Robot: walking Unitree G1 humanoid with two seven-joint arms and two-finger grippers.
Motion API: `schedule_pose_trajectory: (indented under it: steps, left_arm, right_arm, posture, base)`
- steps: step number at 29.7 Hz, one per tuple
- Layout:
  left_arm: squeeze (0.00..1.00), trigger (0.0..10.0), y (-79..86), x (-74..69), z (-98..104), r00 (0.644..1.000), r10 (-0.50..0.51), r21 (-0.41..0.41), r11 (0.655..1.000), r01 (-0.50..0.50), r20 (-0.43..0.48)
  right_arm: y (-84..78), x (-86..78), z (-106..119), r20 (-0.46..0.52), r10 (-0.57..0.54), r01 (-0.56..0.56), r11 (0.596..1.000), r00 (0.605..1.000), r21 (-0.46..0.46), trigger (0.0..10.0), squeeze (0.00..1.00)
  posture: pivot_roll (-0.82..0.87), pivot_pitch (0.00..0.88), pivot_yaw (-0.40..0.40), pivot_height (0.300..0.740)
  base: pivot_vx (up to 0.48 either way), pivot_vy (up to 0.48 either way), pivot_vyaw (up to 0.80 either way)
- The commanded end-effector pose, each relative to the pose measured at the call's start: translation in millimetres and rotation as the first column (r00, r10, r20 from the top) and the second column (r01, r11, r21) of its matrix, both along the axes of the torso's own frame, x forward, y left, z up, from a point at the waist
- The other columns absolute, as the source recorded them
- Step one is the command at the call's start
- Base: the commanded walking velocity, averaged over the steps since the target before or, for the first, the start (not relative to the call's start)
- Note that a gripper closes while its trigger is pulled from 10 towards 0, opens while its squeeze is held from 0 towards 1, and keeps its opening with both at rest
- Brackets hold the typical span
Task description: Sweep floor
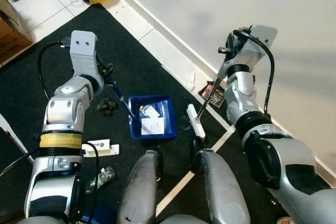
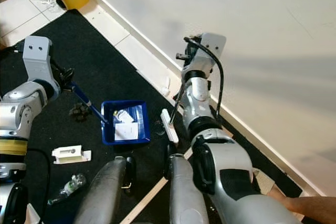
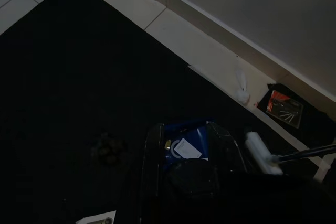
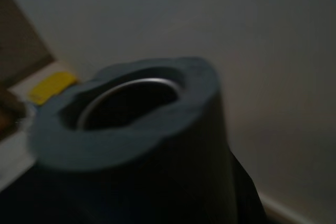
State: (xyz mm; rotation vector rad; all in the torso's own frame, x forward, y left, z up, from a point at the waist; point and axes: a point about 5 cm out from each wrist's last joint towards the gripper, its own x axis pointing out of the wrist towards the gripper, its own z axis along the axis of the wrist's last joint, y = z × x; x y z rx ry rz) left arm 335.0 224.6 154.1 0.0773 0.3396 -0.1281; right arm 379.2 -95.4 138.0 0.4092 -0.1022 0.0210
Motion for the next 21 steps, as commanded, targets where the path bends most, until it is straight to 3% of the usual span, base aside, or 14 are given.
schedule_pose_trajectory:
  steps: [1, 4, 9, 12, 13, 14, 15, 19, 21]
  left_arm:
    - [0.0, 10.0, -13.4, -2.7, -10, 0.998, -0.058, -0.071, 0.996, 0.056, -0.034]
    - [0.0, 10.0, -15.1, -3.1, -10, 0.997, -0.062, -0.072, 0.996, 0.059, -0.038]
    - [0.0, 10.0, -16.8, -3.0, -12, 0.997, -0.064, -0.066, 0.996, 0.061, -0.042]
    - [0.0, 10.0, -16.8, -2.3, -12, 0.997, -0.061, -0.063, 0.996, 0.058, -0.043]
    - [0.0, 10.0, -15.2, -1.7, -12, 0.998, -0.056, -0.063, 0.997, 0.053, -0.04]
    - [0.0, 10.0, -14.4, -1.4, -12, 0.998, -0.052, -0.065, 0.997, 0.05, -0.038]
    - [0.0, 10.0, -14.4, -1.4, -12, 0.998, -0.052, -0.065, 0.997, 0.05, -0.038]
    - [0.0, 10.0, -8.2, 0.7, -7, 0.999, -0.026, -0.083, 0.996, 0.024, -0.019]
    - [0.0, 10.0, -5.1, 1.6, -5, 1.0, -0.011, -0.09, 0.996, 0.01, -0.011]
  right_arm:
    - [25.5, -7.7, -20, -0.119, 0.077, -0.053, 0.979, 0.99, 0.196, 10.0, 0.0]
    - [38.5, -6.6, -12, -0.097, 0.122, -0.092, 0.959, 0.988, 0.27, 10.0, 0.0]
    - [38.7, 0.4, 5, -0.035, 0.125, -0.108, 0.944, 0.992, 0.312, 10.0, 0.0]
    - [20.8, 10.1, 27, 0.054, 0.082, -0.094, 0.954, 0.995, 0.285, 10.0, 0.0]
    - [3.1, 15.7, 44, 0.133, 0.047, -0.077, 0.971, 0.99, 0.225, 10.0, 0.0]
    - [-4.7, 17.5, 51, 0.171, 0.035, -0.069, 0.978, 0.985, 0.197, 10.0, 0.0]
    - [-4.7, 17.5, 51, 0.171, 0.035, -0.069, 0.978, 0.985, 0.197, 10.0, 0.0]
    - [-34.7, 21.1, 82, 0.315, 0.02, -0.055, 0.993, 0.949, 0.104, 10.0, 0.0]
    - [-40.0, 20.8, 89, 0.344, 0.024, -0.059, 0.994, 0.939, 0.093, 10.0, 0.0]
  posture:
    - [0.17, 0.289, -0.019, 0.74]
    - [0.17, 0.283, -0.022, 0.74]
    - [0.16, 0.279, -0.024, 0.74]
    - [0.15, 0.276, -0.029, 0.74]
    - [0.14, 0.272, -0.03, 0.74]
    - [0.14, 0.272, -0.03, 0.74]
    - [0.14, 0.272, -0.03, 0.74]
    - [0.11, 0.26, -0.028, 0.74]
    - [0.1, 0.255, -0.026, 0.74]
  base:
    - [0.0, 0.0, 0.0]
    - [0.0, 0.0, 0.0]
    - [0.0, 0.0, 0.0]
    - [0.0, 0.0, 0.0]
    - [0.0, 0.0, 0.0]
    - [0.0, 0.0, 0.0]
    - [0.0, 0.0, 0.0]
    - [0.0, 0.0, 0.0]
    - [0.0, 0.0, 0.0]
